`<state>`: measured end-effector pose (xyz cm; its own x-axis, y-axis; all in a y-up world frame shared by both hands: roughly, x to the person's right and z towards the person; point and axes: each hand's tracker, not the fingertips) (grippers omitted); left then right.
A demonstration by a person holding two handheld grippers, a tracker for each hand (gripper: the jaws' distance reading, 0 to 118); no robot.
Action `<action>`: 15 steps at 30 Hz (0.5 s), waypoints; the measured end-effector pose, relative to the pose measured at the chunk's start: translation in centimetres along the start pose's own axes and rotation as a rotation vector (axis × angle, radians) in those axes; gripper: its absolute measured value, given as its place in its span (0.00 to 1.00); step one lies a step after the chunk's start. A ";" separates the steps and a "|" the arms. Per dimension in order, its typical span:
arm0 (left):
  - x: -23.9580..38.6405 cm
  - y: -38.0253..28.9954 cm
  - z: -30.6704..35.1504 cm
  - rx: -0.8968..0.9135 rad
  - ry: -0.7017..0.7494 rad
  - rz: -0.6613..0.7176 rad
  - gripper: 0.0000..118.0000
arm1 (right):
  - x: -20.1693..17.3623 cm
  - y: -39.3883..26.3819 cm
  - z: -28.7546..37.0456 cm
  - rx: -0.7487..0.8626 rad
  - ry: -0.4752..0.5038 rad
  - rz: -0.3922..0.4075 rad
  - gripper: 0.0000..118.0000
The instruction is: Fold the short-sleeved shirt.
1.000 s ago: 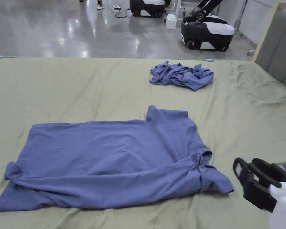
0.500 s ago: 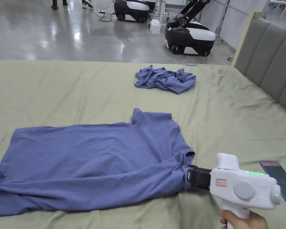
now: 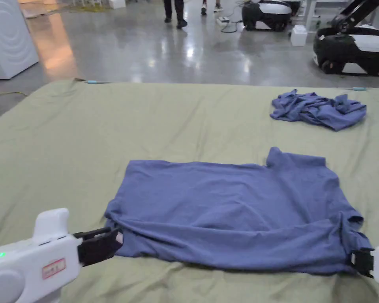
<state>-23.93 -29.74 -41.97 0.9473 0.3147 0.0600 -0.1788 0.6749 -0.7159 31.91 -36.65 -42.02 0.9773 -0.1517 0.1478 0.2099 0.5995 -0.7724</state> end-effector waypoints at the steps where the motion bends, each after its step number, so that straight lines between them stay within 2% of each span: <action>1: -2.7 0.8 -2.3 -0.029 0.029 0.024 0.76 | 0.0 -0.2 0.0 0.001 -0.002 0.002 0.10; 3: -4.0 2.0 -5.8 -0.119 0.119 0.023 0.76 | 0.0 -0.3 0.1 0.002 -0.006 0.007 0.10; 7: -4.5 1.7 -10.4 -0.270 0.246 -0.072 0.76 | -1.0 -0.3 0.5 -0.001 -0.006 0.003 0.10; 10: -4.2 1.0 -11.7 -0.284 0.248 -0.073 0.75 | -1.6 -0.3 0.7 -0.005 -0.011 0.020 0.10; 11: -3.5 1.1 -11.2 -0.275 0.263 -0.084 0.59 | -1.7 -0.4 0.8 -0.005 -0.012 0.022 0.10; 13: -2.6 1.2 -10.3 -0.275 0.287 -0.131 0.10 | -1.8 -0.1 0.8 -0.006 -0.014 0.023 0.10; 14: -1.8 1.3 -10.2 -0.270 0.316 -0.195 0.05 | -2.0 -0.2 0.9 -0.007 -0.015 0.028 0.10; 15: -1.5 1.2 -10.1 -0.275 0.303 -0.215 0.04 | -2.1 -0.1 0.8 -0.007 -0.014 0.032 0.10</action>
<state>-22.84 -36.14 -49.95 0.9975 -0.0500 0.0508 0.0688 0.4884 -0.8699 29.90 -35.77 -41.69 0.9838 -0.1217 0.1318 0.1787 0.5986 -0.7808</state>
